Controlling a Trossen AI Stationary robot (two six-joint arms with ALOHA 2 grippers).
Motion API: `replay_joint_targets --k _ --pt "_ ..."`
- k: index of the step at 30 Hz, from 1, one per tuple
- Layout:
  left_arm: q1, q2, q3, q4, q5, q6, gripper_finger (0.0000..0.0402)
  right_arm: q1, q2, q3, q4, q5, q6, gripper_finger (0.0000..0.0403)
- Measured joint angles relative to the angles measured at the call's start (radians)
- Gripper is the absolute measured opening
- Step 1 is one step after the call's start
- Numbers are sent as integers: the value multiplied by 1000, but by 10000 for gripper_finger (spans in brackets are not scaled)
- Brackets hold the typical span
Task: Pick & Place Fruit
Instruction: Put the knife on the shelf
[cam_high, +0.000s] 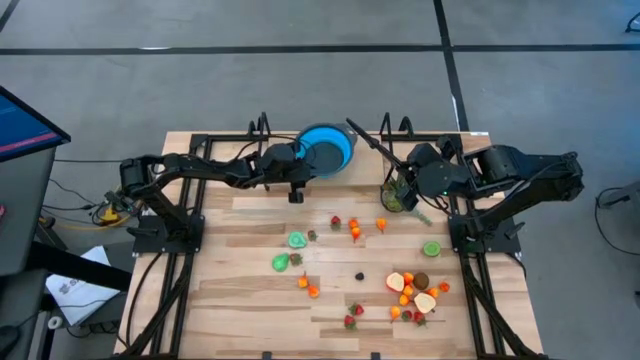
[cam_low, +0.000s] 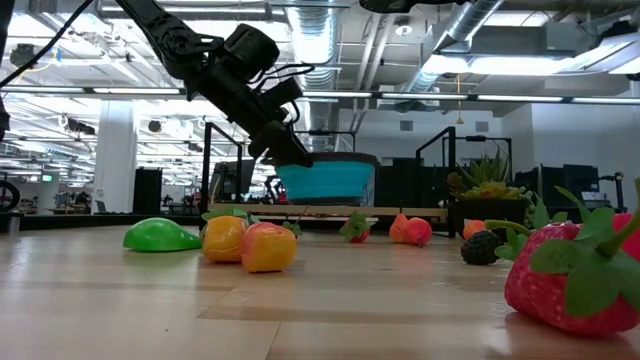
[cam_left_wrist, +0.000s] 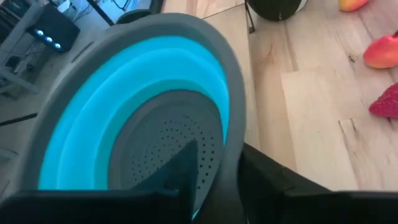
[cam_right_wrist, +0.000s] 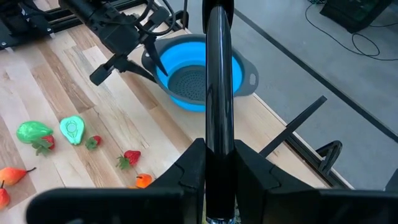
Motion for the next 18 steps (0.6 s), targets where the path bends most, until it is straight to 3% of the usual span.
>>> replay_joint_targets --k 6,18 --pt "2 -5 1 15 -8 34 36 0 0 0 0 0 0 48" --pt "-2 -3 1 10 -44 45 33 0 0 0 0 0 0 48"
